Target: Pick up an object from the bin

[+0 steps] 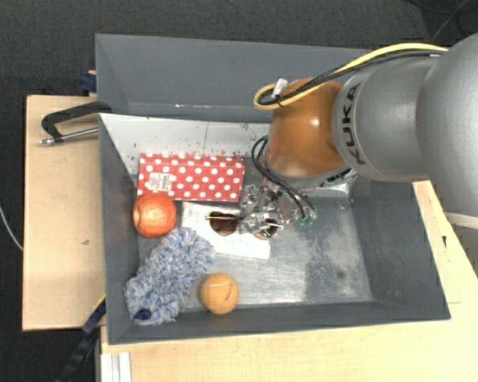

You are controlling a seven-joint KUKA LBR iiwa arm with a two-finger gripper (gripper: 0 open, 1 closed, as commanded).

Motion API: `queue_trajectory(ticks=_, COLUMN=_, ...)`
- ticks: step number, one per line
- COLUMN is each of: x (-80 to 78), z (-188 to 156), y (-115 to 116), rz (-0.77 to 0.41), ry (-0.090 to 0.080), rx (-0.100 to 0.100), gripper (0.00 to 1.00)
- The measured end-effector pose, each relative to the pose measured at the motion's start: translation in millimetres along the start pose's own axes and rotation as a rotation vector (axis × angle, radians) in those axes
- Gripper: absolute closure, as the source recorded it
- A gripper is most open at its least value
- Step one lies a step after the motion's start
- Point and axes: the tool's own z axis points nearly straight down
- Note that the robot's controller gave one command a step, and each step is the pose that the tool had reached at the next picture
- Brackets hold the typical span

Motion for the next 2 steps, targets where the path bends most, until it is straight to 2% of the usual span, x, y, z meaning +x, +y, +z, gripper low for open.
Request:
queue_trajectory(ticks=1, x=0.0, z=0.0, y=0.0, rz=0.0, ry=0.0, rx=0.0, gripper=1.0)
queue_trajectory(ticks=2, x=-4.0, z=-135.0, y=5.8, rz=0.033, ry=-0.003, rx=-0.001, gripper=1.0)
